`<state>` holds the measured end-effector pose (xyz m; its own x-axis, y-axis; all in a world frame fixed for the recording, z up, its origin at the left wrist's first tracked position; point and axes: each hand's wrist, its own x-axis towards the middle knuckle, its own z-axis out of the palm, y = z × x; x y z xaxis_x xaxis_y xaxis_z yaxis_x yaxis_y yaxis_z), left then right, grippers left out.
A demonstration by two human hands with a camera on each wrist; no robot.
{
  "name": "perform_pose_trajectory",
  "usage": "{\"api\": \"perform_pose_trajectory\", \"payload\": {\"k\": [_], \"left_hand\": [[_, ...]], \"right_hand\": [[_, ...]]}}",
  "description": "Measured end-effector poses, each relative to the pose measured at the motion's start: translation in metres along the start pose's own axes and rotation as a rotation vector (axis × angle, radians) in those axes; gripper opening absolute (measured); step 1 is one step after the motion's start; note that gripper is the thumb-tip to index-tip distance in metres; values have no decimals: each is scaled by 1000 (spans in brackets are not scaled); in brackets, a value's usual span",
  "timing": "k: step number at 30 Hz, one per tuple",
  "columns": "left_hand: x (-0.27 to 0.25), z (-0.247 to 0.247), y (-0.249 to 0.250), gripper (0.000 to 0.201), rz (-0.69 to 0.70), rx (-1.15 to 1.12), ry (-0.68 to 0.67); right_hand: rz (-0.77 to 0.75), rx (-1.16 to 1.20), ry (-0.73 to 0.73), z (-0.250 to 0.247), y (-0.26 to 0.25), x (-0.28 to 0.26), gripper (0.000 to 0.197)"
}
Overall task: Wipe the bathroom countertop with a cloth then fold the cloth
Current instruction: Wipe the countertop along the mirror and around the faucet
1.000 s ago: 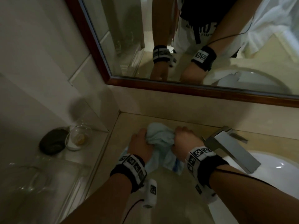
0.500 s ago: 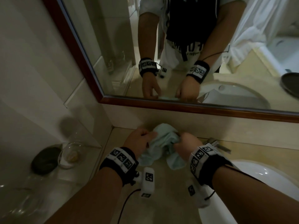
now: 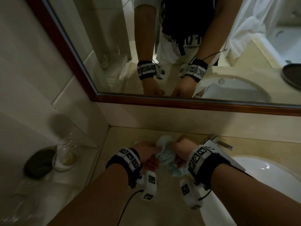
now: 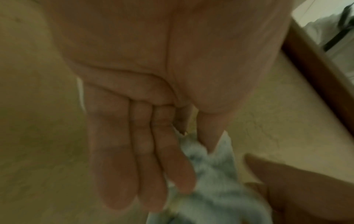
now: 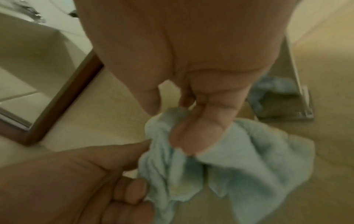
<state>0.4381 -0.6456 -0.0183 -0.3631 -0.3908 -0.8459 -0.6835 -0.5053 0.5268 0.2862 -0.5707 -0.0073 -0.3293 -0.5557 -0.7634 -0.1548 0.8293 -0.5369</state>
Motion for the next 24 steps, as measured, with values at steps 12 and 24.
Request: {"api": "perform_pose_trajectory", "payload": {"k": [12, 24], "left_hand": [[-8, -30, 3, 17, 300, -108, 259], [-16, -25, 28, 4, 816, -411, 479]], "right_hand": [[-32, 94, 69, -1, -15, -8, 15], [-827, 360, 365, -8, -36, -33, 36]]}}
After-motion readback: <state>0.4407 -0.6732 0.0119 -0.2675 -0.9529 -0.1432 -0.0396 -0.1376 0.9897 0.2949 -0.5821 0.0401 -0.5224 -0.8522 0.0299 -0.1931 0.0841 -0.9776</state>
